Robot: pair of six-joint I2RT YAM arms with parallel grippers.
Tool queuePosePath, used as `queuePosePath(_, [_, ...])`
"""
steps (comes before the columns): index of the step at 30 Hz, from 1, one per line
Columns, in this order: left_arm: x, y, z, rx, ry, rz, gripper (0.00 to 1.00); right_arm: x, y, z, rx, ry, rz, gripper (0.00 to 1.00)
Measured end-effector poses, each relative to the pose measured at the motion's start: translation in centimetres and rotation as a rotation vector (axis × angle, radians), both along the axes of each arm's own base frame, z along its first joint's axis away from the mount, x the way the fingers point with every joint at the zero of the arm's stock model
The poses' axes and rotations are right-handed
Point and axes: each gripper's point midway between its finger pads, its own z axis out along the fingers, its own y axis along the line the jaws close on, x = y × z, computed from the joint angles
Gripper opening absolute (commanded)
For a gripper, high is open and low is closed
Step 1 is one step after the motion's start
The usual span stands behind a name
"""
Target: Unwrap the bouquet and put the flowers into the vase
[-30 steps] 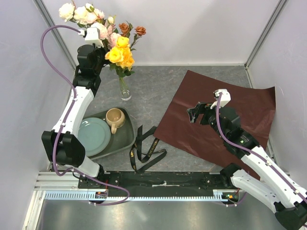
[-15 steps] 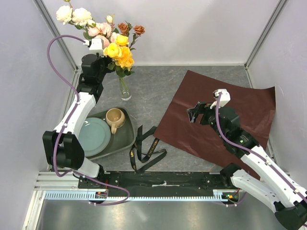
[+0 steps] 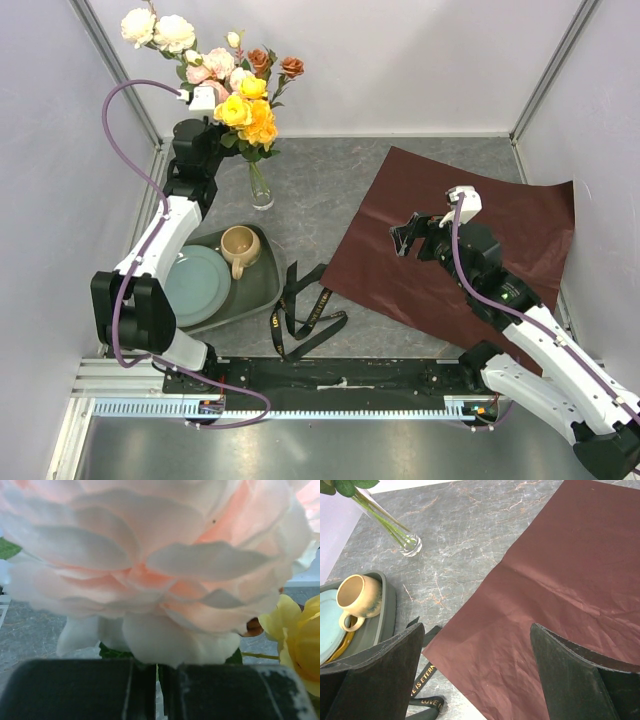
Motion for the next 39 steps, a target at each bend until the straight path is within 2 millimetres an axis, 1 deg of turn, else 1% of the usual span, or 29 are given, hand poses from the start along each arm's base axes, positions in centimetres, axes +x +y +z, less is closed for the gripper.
queuePosePath(2, [0.0,0.0,-0.1,0.0,0.002,0.0,0.11,0.0,0.0,0.0,0.002,0.001,0.0,0.94])
queuePosePath(3, [0.0,0.0,-0.1,0.0,0.005,0.0,0.21,0.0,0.0,0.0,0.003,0.001,0.002,0.93])
queuePosePath(5, [-0.1,0.0,-0.2,-0.001,0.01,0.0,0.29,0.0,0.1,0.0,0.004,0.002,0.002,0.93])
queuePosePath(6, [-0.1,0.0,-0.5,-0.002,0.023,0.0,0.37,0.0,0.1,0.0,0.004,0.002,0.002,0.93])
queuePosePath(8, [-0.3,0.1,-1.1,-0.002,0.049,0.004,0.43,-0.1,0.0,0.0,0.005,0.001,0.002,0.93])
queuePosePath(9, [-0.4,0.1,-1.4,-0.003,0.063,0.007,0.48,-0.1,0.0,0.1,0.007,0.001,0.001,0.93])
queuePosePath(12, [-0.6,0.2,-1.7,-0.004,0.087,0.011,0.55,-0.1,0.0,0.0,0.008,0.002,0.001,0.94])
queuePosePath(14, [-1.0,0.2,-1.4,-0.005,0.095,0.011,0.58,-0.1,0.0,0.0,0.01,0.005,0.001,0.94])
queuePosePath(17, [-1.6,0.2,-0.6,-0.016,0.098,0.012,0.61,-0.1,0.1,0.0,0.012,0.006,0.0,0.93])
queuePosePath(20, [-2.6,0.3,1.0,-0.041,0.093,0.016,0.65,-0.1,0.1,0.0,0.013,0.007,0.001,0.93])
queuePosePath(22, [-3.3,0.3,1.7,-0.059,0.092,0.019,0.71,-0.1,0.1,0.0,0.013,0.008,0.002,0.94])
queuePosePath(27, [-6.1,0.5,3.4,-0.107,0.102,0.023,0.78,-0.2,0.1,-0.1,0.011,0.012,0.001,0.94])
queuePosePath(28, [-7.0,0.6,3.8,-0.115,0.101,0.023,0.79,-0.2,0.0,-0.2,0.007,0.015,-0.002,0.95])
queuePosePath(29, [-7.6,0.6,4.2,-0.119,0.099,0.022,0.83,-0.2,-0.1,-0.3,0.004,0.019,-0.004,0.95])
queuePosePath(30, [-8.6,0.7,5.0,-0.127,0.091,0.021,0.85,-0.2,-0.2,-0.5,-0.003,0.024,-0.012,0.95])
queuePosePath(34, [-11.8,1.1,7.2,-0.143,0.059,0.018,0.86,0.0,-0.9,-0.9,-0.038,0.051,-0.045,0.97])
queuePosePath(37, [-14.6,1.4,8.6,-0.148,0.05,0.017,0.87,0.3,-1.5,-0.6,-0.08,0.066,-0.077,0.98])
queuePosePath(39, [-16.4,1.5,10.1,-0.154,0.03,0.008,0.88,0.7,-2.2,0.0,-0.119,0.074,-0.109,0.98])
